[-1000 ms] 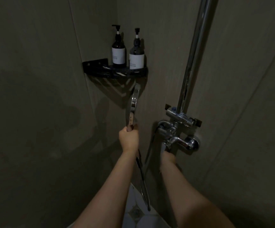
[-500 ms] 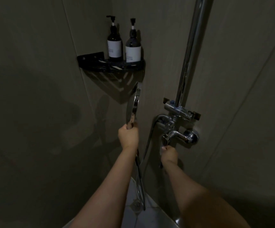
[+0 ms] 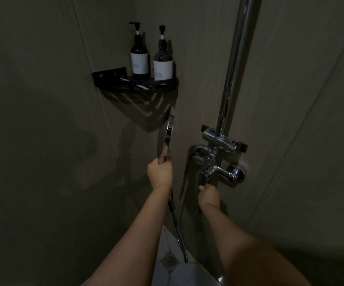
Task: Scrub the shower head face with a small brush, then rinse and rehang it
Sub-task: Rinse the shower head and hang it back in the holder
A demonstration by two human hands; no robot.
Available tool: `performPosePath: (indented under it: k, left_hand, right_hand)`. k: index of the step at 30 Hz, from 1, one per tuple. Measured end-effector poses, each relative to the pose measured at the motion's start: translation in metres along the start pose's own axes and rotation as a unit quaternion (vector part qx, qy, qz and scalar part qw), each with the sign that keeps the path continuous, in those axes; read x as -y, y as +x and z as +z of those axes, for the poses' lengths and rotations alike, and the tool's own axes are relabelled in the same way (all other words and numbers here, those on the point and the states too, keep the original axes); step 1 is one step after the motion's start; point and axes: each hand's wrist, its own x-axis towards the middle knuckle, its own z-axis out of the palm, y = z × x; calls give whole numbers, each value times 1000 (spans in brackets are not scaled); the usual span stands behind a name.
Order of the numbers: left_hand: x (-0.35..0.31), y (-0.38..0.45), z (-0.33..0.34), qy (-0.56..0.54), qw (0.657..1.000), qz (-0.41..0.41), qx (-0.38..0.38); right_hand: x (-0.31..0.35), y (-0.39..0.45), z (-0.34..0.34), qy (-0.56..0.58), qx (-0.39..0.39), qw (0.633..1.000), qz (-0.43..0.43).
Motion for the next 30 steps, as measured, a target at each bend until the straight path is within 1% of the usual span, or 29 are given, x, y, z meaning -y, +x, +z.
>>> performPosePath:
  k: [3, 12, 26, 30]
  left_hand:
    - [-1, 0, 0, 7, 1000, 2, -13]
    - [0, 0, -4, 14, 1000, -14, -17]
    - [6, 2, -9, 9, 999, -33, -3]
    - [5, 2, -8, 19, 999, -30, -9]
  right_hand:
    - [1, -1, 0, -2, -3, 1000, 1]
    - [2, -2, 0, -6, 1, 1000, 4]
    - [2, -3, -1, -10, 2, 1000, 2]
    - [2, -3, -1, -14, 1, 1000, -1]
